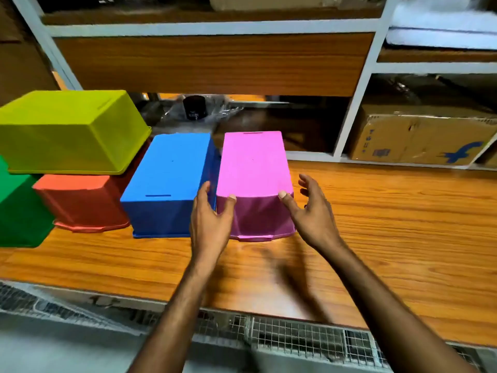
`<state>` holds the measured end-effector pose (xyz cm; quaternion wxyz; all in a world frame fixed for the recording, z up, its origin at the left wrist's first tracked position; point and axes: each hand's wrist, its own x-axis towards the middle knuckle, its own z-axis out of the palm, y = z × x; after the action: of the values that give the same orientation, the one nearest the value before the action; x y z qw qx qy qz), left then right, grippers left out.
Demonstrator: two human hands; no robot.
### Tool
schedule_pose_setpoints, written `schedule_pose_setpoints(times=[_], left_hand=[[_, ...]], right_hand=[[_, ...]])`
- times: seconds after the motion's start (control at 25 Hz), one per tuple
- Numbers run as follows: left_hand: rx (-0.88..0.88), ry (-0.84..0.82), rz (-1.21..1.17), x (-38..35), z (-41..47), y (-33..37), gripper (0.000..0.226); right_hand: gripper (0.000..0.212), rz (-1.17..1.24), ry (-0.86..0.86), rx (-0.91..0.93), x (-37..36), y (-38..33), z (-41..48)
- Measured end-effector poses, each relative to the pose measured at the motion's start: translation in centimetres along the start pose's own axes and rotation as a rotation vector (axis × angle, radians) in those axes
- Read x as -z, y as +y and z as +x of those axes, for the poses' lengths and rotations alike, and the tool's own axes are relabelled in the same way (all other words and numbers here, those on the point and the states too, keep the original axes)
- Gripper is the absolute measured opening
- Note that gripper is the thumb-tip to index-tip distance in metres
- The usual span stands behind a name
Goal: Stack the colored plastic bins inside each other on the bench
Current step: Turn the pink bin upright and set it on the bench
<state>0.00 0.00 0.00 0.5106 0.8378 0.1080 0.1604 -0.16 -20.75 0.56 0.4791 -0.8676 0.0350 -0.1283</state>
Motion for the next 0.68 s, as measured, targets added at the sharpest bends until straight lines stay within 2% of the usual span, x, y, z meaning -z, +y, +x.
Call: schedule_pose_setpoints(times=[0.12,0.24,0.32,0.4,0.52,0.68], left_hand=[[0.154,-0.133,-0.032,-0.8,2.6,-1.5,0.078],[0.169,-0.201,-0.078,-1.6,3.6,-2.8,0.055],[0.138,-0.187,-0.144,-1.7,3.9,-3.3,0.051],[0.111,-0.173,-0.197,-1.4,4.0,-3.1,0.056],[-0.011,-0.153,-0.291,-0.5,3.8,-0.4,0.061],[-0.167,-0.177,-0.425,0.0,3.3,4.9,0.057]], right_hand=[[0.083,0.043,-0.052,-0.199,-2.3,0.3,2.3],[0.074,0.058,-0.065,-0.287,-3.7,0.9,3.1],[0.061,0.097,-0.033,-0.251,-3.7,1.3,3.0],[0.058,0.178,-0.007,-0.209,-3.0,1.1,2.8],[0.064,0.289,0.065,-0.059,-0.2,-0.1,2.8],[0.076,0.363,0.121,0.084,5.6,-2.9,2.1]])
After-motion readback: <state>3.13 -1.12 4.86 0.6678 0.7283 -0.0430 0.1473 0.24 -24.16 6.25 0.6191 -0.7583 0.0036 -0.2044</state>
